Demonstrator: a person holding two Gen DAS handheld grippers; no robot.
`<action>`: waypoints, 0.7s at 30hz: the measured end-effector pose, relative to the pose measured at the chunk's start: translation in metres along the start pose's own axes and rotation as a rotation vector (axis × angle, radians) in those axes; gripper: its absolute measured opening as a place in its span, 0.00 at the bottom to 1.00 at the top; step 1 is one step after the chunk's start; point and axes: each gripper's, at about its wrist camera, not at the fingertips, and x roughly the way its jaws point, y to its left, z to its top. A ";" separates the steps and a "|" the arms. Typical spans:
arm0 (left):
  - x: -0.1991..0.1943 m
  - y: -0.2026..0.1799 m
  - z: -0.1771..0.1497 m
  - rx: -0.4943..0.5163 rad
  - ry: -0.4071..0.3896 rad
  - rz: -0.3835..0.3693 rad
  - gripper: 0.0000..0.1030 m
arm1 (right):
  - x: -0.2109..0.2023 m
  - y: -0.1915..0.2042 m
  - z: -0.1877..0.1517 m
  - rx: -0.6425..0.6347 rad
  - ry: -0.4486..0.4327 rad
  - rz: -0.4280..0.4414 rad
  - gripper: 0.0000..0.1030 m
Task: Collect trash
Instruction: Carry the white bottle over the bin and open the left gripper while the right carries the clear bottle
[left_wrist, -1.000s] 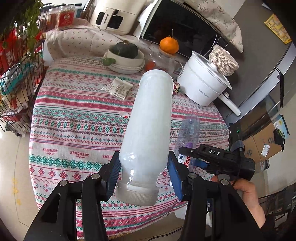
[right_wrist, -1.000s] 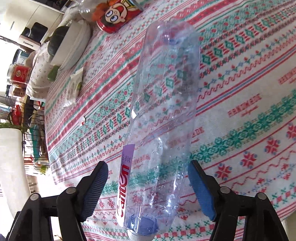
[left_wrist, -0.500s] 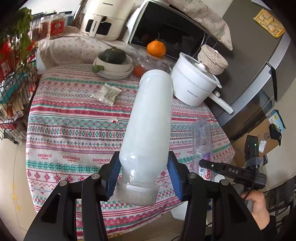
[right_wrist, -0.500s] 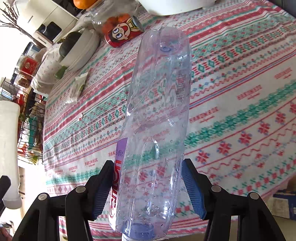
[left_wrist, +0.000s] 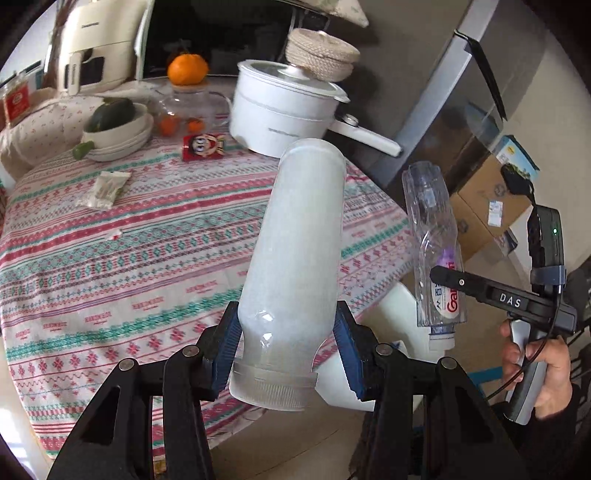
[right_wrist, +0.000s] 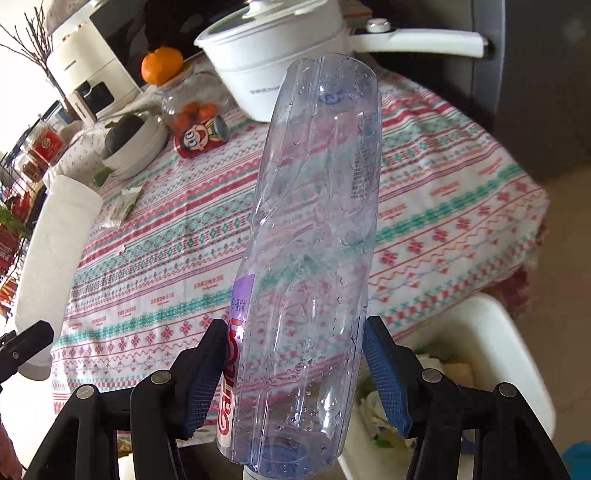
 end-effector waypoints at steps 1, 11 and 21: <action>0.005 -0.010 -0.002 0.013 0.015 -0.020 0.50 | -0.005 -0.008 -0.001 0.010 -0.009 -0.012 0.62; 0.056 -0.100 -0.035 0.216 0.190 -0.085 0.51 | -0.054 -0.074 -0.020 0.082 -0.073 -0.090 0.62; 0.137 -0.152 -0.080 0.391 0.435 -0.054 0.51 | -0.065 -0.100 -0.032 0.098 -0.058 -0.178 0.63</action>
